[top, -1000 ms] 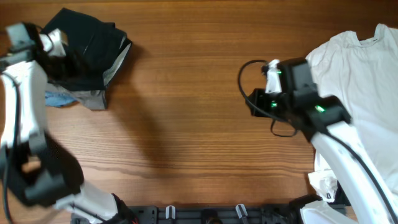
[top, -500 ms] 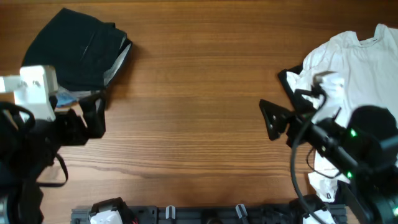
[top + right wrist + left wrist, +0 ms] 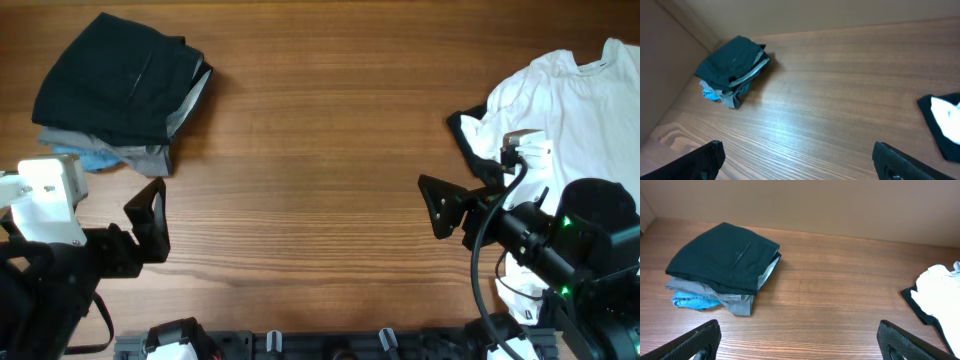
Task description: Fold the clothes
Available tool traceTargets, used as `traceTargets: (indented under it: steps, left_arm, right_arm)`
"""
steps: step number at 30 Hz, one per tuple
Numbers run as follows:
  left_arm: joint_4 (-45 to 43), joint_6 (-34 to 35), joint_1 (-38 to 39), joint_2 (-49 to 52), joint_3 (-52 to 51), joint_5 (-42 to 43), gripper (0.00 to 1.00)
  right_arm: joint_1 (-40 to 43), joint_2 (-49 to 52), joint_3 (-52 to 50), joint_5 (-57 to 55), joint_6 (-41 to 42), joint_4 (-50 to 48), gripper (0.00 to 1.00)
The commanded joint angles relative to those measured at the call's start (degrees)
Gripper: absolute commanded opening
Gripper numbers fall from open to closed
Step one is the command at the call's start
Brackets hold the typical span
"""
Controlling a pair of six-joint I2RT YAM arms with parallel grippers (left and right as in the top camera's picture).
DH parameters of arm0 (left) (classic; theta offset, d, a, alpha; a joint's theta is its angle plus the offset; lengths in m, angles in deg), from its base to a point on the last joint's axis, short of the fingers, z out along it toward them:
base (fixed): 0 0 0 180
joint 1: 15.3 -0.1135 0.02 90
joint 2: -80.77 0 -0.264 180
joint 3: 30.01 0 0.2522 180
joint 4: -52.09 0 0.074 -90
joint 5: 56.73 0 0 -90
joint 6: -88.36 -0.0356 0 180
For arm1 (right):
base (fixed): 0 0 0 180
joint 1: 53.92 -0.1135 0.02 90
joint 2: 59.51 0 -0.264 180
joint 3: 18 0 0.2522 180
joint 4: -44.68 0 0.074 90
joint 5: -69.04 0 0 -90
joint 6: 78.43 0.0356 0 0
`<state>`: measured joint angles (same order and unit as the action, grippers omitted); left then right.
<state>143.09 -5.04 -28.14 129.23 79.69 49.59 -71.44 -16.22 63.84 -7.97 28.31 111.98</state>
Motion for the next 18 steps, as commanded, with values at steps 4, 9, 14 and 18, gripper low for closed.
traceTargets:
  steps: [4,9,14,18]
  left_arm:
    - [0.22,-0.87,0.24,0.26,-0.24,-0.35,1.00]
    - [0.22,-0.87,0.24,0.26,-0.24,-0.35,1.00]
    - [0.22,-0.87,0.24,0.26,-0.24,-0.37,1.00]
    - [0.22,-0.87,0.24,0.26,-0.24,-0.37,1.00]
  right_arm:
    - [0.04,-0.46,0.72,-3.37,-7.61,-6.60,1.00]
    - [0.17,-1.77,-0.35,-3.37,-20.06,-11.34,1.00]
    - [3.02,-8.83,-8.50,-2.97,-23.50,-14.05,1.00]
    - [5.73,-18.18,-21.20,-2.93,-22.67,-18.64,1.00]
